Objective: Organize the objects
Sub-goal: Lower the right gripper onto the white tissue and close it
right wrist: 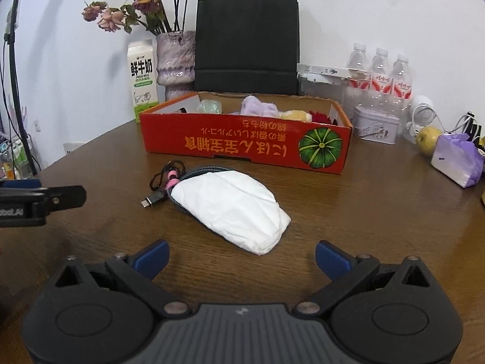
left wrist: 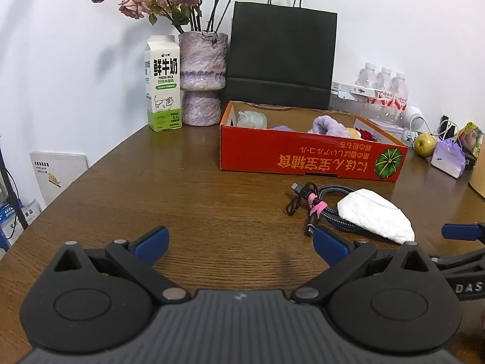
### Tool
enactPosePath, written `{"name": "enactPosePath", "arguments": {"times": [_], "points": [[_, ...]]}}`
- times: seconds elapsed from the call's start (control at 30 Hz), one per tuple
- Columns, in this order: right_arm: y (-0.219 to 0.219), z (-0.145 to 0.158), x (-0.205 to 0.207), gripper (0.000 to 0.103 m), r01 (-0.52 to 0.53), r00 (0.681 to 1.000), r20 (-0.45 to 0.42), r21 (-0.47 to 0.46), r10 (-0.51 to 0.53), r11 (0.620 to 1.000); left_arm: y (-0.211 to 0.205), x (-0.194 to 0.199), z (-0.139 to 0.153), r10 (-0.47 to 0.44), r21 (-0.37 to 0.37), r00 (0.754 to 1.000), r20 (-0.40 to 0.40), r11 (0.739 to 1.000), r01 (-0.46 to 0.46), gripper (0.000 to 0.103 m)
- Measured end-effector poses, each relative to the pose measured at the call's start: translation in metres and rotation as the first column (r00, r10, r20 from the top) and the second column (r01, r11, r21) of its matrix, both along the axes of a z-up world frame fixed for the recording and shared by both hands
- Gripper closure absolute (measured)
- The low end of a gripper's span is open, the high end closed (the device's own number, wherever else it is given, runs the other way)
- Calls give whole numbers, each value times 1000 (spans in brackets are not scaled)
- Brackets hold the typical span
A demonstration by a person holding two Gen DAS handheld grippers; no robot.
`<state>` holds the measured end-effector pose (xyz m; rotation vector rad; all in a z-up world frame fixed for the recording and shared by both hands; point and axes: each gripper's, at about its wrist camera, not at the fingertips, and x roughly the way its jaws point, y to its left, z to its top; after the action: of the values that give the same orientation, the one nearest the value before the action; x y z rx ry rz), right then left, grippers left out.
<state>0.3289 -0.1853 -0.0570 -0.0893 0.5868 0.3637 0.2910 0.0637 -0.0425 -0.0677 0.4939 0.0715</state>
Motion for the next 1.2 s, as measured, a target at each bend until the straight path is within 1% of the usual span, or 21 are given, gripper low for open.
{"name": "enactPosePath", "arguments": {"times": [0.13, 0.27, 0.43, 0.5, 0.53, 0.77, 1.0, 1.03, 1.1, 1.13, 1.17, 1.2], "points": [[6, -3, 16, 0, -28, 1000, -14, -37, 28, 999, 5, 2, 0, 18, -18, 1000, -2, 1000, -18, 0], [11, -3, 30, 0, -59, 998, -1, -75, 59, 995, 7, 5, -2, 18, -26, 1000, -18, 999, -18, 0], [20, -8, 52, 0, -117, 992, -56, -100, 112, 988, 6, 7, -3, 16, -25, 999, -29, 1000, -17, 0], [20, -9, 61, 0, -123, 990, -83, -67, 118, 990, 7, 7, -4, 18, -28, 999, -36, 999, -19, 0], [18, -10, 67, 0, -126, 987, -105, -34, 121, 992, 7, 8, -4, 19, -28, 999, -39, 999, -20, 0], [25, -12, 83, 0, -137, 986, -106, -38, 132, 990, 5, 9, -6, 17, -27, 998, -52, 999, -19, 0], [29, -11, 85, 0, -165, 981, -106, -35, 161, 986, 4, 10, -8, 19, -27, 998, -61, 999, -20, 0], [29, -11, 85, 2, -164, 982, -105, -32, 160, 986, 4, 10, -8, 19, -26, 998, -62, 999, -20, 0], [27, -10, 85, 13, -154, 984, -96, -27, 151, 988, 3, 10, -8, 20, -26, 998, -63, 999, -22, 0], [26, -9, 84, 17, -147, 986, -89, -24, 145, 989, 3, 10, -8, 21, -26, 998, -64, 999, -23, 0], [26, -9, 83, 24, -144, 986, -83, -22, 141, 989, 4, 10, -8, 22, -26, 998, -64, 999, -23, 0], [25, -8, 82, 27, -142, 987, -77, -16, 141, 990, 4, 10, -8, 22, -26, 998, -64, 999, -24, 0]]}}
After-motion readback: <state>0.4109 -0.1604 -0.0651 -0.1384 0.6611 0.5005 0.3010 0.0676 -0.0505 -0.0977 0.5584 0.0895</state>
